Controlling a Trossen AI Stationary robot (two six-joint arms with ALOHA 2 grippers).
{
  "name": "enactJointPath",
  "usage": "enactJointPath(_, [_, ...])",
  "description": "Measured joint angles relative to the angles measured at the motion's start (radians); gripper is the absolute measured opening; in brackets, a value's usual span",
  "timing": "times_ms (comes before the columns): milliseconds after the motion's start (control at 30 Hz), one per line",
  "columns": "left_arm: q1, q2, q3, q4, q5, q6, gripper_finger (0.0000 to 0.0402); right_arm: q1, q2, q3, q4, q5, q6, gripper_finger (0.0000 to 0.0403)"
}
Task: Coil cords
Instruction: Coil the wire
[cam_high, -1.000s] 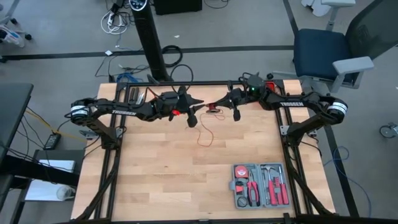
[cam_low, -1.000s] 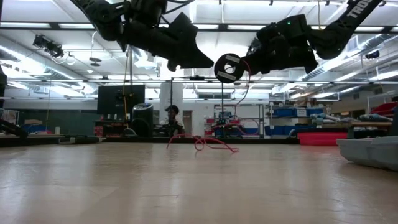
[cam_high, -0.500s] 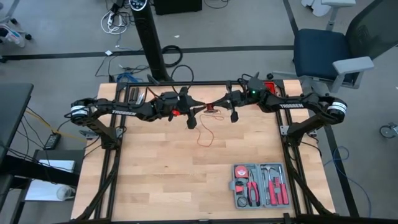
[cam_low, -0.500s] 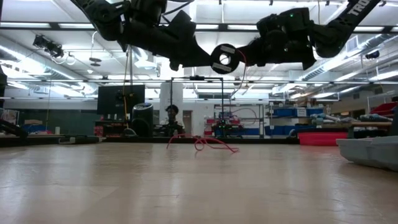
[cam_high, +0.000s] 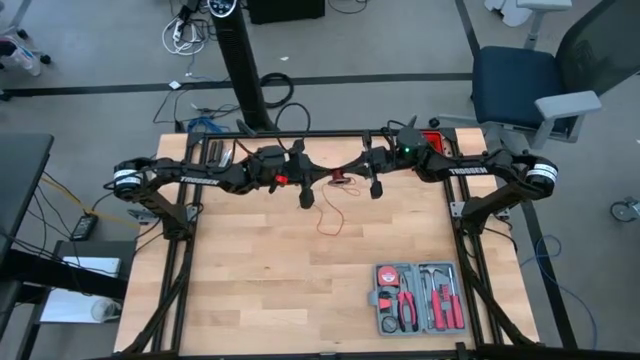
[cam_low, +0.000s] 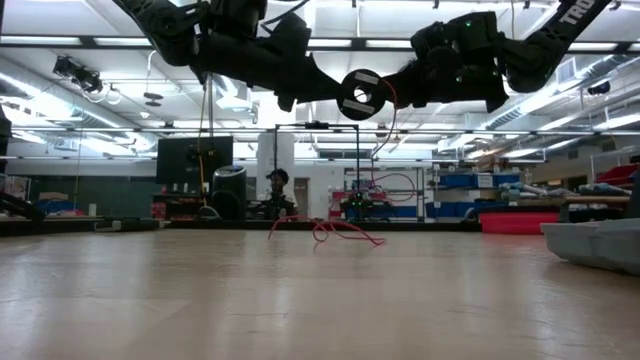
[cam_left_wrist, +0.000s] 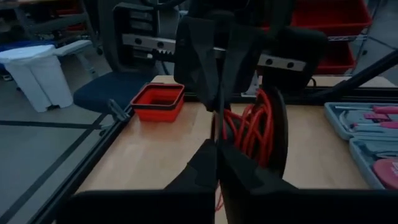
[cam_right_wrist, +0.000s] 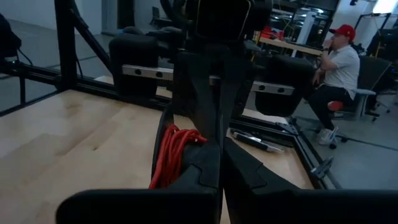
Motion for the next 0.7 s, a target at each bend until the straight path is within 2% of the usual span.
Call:
enactJointPath(100, [0.000, 0.000, 0.000, -0.001, -0.010, 0.000, 0.0004, 0.006, 0.000, 0.000, 0.001, 0.006, 0.013, 0.0012])
enactJointPath(267, [-0.001, 0.000, 0.000, -0.003, -0.025, -0.002, 0.0002, 0.002, 0.000, 0.000, -0.003, 0.014, 0.041, 0.0050])
enactJointPath(400, [0.000, 0.001, 0.000, -0.018, -0.053, -0.026, 0.0001, -0.048, -0.001, 0.000, -0.008, 0.010, 0.072, 0.0077])
enactJointPath(533, [0.022, 0.001, 0.000, -0.032, -0.089, -0.104, 0.0001, -0.112, -0.032, 0.000, -0.012, 0.018, 0.110, 0.0085])
enactJointPath(600, [0.037, 0.001, 0.000, -0.036, -0.113, -0.157, 0.0001, -0.140, -0.055, 0.000, -0.042, 0.070, 0.135, 0.0084])
enactJointPath(700, [0.058, 0.001, 0.000, -0.022, -0.144, -0.193, 0.0001, -0.167, -0.078, 0.000, -0.141, 0.221, 0.142, 0.0078])
